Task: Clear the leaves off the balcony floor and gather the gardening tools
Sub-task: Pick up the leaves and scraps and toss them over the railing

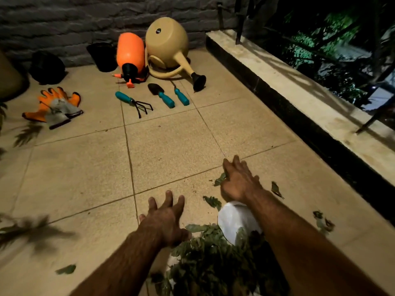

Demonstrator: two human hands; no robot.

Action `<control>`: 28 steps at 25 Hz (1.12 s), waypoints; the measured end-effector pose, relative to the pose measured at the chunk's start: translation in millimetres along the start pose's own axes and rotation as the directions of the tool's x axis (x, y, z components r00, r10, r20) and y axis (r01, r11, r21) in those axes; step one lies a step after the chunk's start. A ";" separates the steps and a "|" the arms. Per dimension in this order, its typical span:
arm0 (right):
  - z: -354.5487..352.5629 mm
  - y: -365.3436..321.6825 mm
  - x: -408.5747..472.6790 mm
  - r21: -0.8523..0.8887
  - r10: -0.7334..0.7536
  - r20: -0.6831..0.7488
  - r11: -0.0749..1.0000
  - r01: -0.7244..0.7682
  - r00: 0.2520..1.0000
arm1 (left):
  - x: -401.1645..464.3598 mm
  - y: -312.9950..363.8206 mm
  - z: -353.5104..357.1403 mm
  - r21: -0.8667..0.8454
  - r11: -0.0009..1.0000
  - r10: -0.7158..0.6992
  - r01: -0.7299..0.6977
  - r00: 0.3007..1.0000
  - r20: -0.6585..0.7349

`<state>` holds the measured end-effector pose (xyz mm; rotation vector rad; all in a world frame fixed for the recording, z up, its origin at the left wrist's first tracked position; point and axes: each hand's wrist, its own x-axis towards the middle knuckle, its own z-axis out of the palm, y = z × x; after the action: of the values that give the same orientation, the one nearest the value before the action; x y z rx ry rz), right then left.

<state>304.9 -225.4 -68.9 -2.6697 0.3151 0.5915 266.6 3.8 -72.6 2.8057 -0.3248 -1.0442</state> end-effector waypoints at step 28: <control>55.1 95.0 -211.6 0.089 0.249 -0.278 0.968 -0.233 0.928 | -135.4 41.7 90.1 0.070 0.946 0.325 -0.318 0.932 -0.158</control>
<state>69.7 -260.0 -51.4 -2.6809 0.7403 0.2535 101.1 -7.7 -47.0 2.7240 -0.7642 -0.7326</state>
